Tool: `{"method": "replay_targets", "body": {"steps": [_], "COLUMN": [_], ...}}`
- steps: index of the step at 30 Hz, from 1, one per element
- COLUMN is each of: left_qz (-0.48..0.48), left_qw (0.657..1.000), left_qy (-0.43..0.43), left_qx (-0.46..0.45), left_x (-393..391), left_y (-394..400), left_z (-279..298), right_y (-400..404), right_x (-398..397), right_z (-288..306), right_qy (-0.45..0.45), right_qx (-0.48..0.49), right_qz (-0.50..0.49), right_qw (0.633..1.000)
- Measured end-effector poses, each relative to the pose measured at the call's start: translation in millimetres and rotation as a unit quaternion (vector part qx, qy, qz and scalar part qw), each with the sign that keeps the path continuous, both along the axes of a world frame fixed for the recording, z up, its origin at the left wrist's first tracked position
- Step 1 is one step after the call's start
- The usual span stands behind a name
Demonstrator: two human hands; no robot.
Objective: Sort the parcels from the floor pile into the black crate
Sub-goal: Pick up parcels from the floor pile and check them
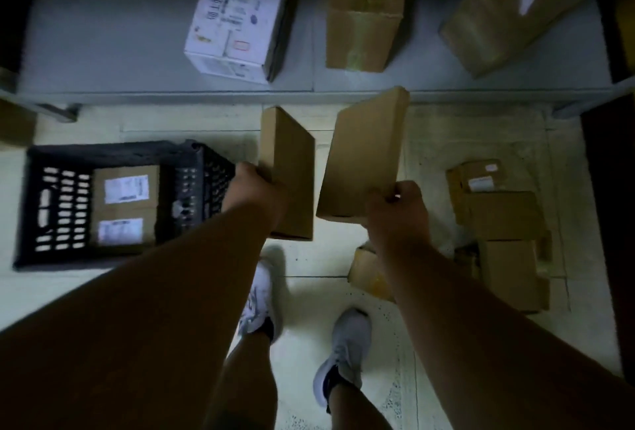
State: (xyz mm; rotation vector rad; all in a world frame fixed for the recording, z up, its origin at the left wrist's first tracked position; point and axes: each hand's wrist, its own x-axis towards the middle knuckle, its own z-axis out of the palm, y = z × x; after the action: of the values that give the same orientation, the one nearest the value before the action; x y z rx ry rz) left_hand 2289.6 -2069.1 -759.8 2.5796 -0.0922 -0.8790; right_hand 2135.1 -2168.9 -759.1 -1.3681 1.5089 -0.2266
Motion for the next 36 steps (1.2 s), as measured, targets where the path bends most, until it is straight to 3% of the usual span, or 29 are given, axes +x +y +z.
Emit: {"method": "replay_targets", "body": {"steps": [4,8,11,15,19,22,24,31,34,36], "left_qz": [0.076,0.198,0.273,0.328,0.356,0.397,0.447,0.534,0.547,0.554], "left_qw": [0.997,0.966,0.912,0.865,0.819,0.781,0.770,0.732,0.740,0.756], "left_qy": [-0.016,0.112,0.204,0.277,0.299,0.276,0.249,0.234,0.212,0.185], "left_qx": [-0.022,-0.124,-0.231,-0.258,-0.337,-0.394,-0.381,-0.352,-0.329,-0.297], "left_x": [35.5,79.3,113.3,175.1,237.5,275.8,296.6,301.6,295.1,291.5], "left_y": [51.7,98.2,143.8,214.4,296.4,348.0,374.5,413.1,410.5,407.4], "left_z": [22.5,14.0,2.9,7.4,23.3,33.5,32.3,-23.6,-55.9,-79.7], "right_y": [47.4,111.2,162.0,221.8,276.1,313.4,334.9,358.3,353.5,347.3], "right_x": [55.2,123.6,169.4,232.6,310.4,370.0,399.5,436.3,432.4,429.8], "right_z": [34.0,40.7,36.7,27.7,34.5,43.7,45.3,2.5,-31.7,-60.1], "right_qy": [0.019,-0.023,-0.044,-0.039,-0.022,-0.010,0.017,0.191,0.156,0.145], "right_qx": [-0.139,-0.098,-0.096,-0.061,-0.134,-0.037,0.056,0.320,0.436,0.445], "right_qz": [0.205,0.352,0.395,0.391,0.437,0.426,0.417,0.387,0.274,0.236], "right_qw": [0.969,0.931,0.913,0.917,0.889,0.904,0.907,0.843,0.843,0.852]}}
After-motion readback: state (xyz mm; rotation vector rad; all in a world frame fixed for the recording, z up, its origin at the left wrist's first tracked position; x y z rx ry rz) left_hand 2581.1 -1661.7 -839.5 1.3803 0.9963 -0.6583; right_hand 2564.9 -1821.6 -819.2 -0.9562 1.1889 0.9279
